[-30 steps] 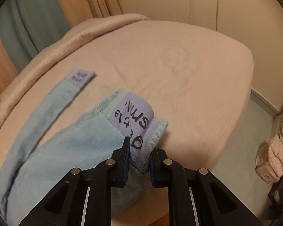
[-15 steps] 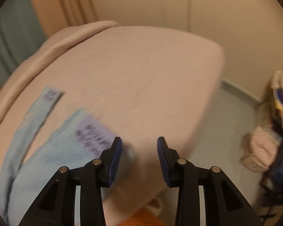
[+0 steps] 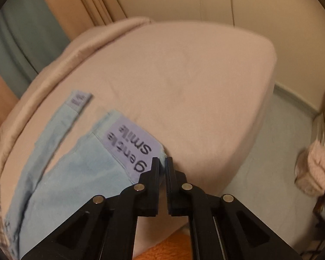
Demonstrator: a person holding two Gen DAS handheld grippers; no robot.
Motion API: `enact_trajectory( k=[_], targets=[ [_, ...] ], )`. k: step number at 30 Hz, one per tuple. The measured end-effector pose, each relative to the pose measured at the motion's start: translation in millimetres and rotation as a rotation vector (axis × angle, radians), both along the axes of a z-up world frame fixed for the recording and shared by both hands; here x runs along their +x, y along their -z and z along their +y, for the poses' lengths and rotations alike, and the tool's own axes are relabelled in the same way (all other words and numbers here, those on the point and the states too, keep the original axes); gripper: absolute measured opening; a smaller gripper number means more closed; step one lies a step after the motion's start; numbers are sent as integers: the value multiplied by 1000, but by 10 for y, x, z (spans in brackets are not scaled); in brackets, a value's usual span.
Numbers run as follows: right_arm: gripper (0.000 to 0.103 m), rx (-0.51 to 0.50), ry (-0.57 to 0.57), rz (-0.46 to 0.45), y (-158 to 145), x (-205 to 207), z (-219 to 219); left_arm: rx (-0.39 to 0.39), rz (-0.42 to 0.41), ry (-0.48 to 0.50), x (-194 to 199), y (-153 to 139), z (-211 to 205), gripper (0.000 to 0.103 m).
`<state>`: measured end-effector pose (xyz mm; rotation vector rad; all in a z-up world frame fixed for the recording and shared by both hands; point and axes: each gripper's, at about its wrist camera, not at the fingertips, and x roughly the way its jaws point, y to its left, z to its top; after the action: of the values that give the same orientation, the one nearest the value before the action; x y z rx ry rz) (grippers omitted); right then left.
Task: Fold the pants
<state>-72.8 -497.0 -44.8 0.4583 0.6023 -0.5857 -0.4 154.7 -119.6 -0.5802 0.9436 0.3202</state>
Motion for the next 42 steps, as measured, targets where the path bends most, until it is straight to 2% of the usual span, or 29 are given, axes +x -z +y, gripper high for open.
enact_trajectory(
  k=[4, 9, 12, 13, 14, 15, 16, 18, 19, 20, 24, 26, 30, 33, 36, 40, 42],
  targets=[
    [3, 8, -6, -31, -89, -44, -41, -20, 5, -6, 11, 96, 41, 34],
    [3, 7, 42, 82, 225, 121, -144, 12, 23, 1, 33, 30, -1, 40],
    [3, -36, 50, 100, 199, 151, -117, -28, 29, -45, -21, -55, 42, 52],
    [5, -35, 53, 105, 181, 155, -118, -34, 12, -66, -67, -107, 54, 59],
    [10, -29, 63, 112, 152, 164, -124, -34, -5, -81, -117, -171, 58, 69],
    [13, -26, 74, 115, 116, 163, -126, -24, -26, -96, -171, -242, 55, 74],
    [21, -30, 82, 109, 77, 143, -120, -5, -49, -104, -214, -328, 38, 80],
    [45, -46, 93, 84, -44, 125, -70, 26, -94, -90, -251, -477, -15, 82],
    [61, -51, 97, 73, -88, 118, -42, 44, -123, -74, -257, -580, -60, 85],
    [65, -62, 94, 54, -149, 125, 6, 51, -137, -68, -253, -628, -92, 88],
    [68, -129, -30, 20, -419, 382, 410, 38, -212, 1, -77, -826, -299, 90],
    [73, -150, -105, -5, -522, 509, 613, 13, -242, 47, 55, -865, -417, 90],
    [75, -171, -267, -20, -672, 878, 1075, -9, -259, 97, 253, -858, -599, 90],
    [75, -146, -442, -11, -728, 1278, 1481, -53, -240, 118, 385, -759, -686, 89],
    [75, -112, -523, 22, -712, 1640, 1723, -88, -217, 124, 494, -642, -747, 88],
    [76, -28, -574, 125, -506, 2303, 1973, -84, -201, 146, 569, -533, -873, 82],
    [76, 6, -536, 195, -328, 2611, 2036, -83, -193, 156, 594, -490, -918, 80]
  ],
)
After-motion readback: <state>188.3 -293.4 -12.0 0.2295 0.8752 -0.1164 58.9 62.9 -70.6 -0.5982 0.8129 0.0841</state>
